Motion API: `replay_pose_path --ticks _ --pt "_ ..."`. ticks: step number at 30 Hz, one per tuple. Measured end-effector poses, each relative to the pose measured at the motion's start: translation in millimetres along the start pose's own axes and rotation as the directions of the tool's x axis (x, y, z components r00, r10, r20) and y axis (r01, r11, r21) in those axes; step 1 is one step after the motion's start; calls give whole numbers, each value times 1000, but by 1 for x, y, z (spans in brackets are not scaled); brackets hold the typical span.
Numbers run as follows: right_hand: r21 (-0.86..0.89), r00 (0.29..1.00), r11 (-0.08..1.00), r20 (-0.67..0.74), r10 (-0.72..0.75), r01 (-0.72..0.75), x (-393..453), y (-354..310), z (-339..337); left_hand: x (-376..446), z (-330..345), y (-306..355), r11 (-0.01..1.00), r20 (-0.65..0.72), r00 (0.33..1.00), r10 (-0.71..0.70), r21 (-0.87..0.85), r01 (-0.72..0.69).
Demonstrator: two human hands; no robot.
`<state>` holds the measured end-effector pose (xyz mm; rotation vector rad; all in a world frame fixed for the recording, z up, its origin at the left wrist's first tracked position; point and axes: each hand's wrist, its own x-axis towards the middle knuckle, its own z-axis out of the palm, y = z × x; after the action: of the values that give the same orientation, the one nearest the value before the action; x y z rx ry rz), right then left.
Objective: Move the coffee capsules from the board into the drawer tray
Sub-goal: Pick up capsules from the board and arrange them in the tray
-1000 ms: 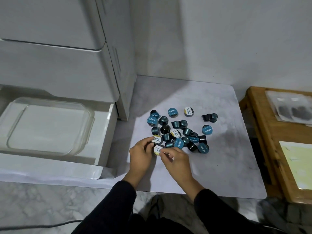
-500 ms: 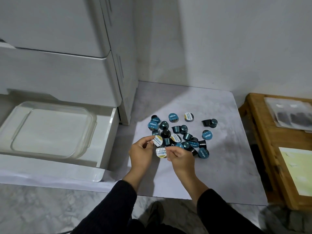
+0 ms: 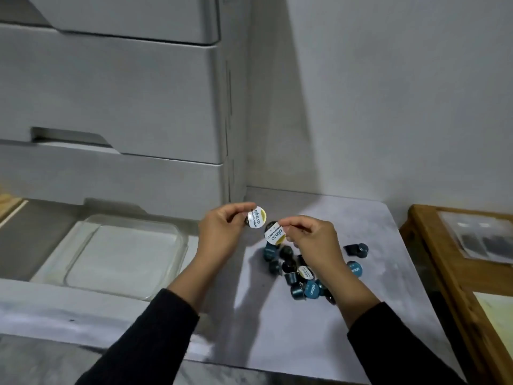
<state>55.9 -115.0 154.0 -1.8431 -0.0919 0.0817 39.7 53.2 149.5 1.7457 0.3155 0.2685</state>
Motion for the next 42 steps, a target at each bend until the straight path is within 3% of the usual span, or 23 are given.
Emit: replay_pose_path --ticks 7,12,17,19,28,34,42 --pt "-40 972 997 229 -49 60 5 -38 87 30 -134 5 958 148 987 56 270 -94" --pt "-110 940 993 342 1 39 9 -44 180 62 -244 -36 888 296 955 -29 447 -111" --pt "-196 910 978 391 138 -64 19 -36 276 99 -319 -89 770 469 874 -127 602 -211" --pt "-281 909 957 375 181 -75 21 -28 306 109 -335 -108 728 523 835 -171 638 -251" --pt "-354 847 906 383 367 -233 28 -11 373 129 -359 -158 643 685 662 -305 661 -387" --pt "-445 824 871 400 402 -209 31 -2 387 135 -355 -154 635 715 617 -327 650 -417" --pt "-417 764 877 477 434 -238 30 -2 390 139 -352 -150 590 761 553 -340 631 -505"
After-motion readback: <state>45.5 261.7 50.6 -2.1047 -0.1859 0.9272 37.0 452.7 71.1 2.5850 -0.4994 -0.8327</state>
